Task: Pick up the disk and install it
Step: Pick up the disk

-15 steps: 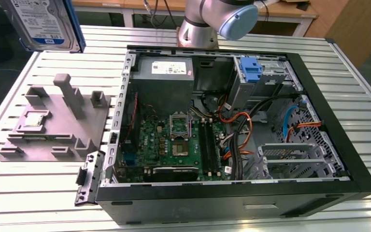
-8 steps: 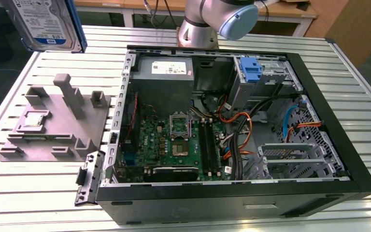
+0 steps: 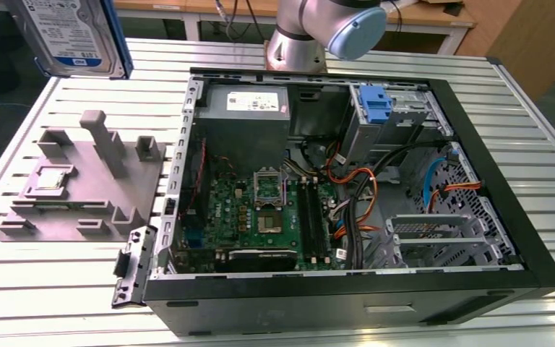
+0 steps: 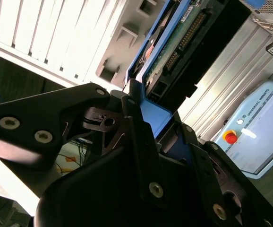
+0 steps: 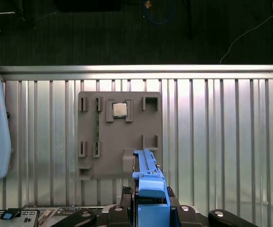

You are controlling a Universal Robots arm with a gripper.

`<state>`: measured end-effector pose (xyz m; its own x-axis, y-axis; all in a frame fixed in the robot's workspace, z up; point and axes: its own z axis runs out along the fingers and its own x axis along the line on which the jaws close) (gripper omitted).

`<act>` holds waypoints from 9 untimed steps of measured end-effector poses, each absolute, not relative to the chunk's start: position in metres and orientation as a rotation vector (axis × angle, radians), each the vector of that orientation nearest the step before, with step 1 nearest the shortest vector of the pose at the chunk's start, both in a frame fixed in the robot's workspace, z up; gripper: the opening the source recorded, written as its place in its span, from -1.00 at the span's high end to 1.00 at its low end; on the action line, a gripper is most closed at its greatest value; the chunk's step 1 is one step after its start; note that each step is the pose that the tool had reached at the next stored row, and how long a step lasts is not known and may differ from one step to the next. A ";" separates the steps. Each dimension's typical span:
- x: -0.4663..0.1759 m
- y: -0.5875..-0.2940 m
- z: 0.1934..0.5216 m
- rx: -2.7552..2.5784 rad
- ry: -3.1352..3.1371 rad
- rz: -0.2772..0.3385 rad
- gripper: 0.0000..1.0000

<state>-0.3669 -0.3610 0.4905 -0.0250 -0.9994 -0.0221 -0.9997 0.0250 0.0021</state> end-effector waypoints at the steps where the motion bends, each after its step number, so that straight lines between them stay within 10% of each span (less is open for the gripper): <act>1: -0.366 -0.361 0.490 -2.183 2.239 0.026 0.27; 9: -0.363 -0.361 0.490 -2.183 2.239 0.027 0.27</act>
<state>-0.3628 -0.3610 0.4905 -0.0250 -0.9994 -0.0221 -0.9997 0.0250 0.0021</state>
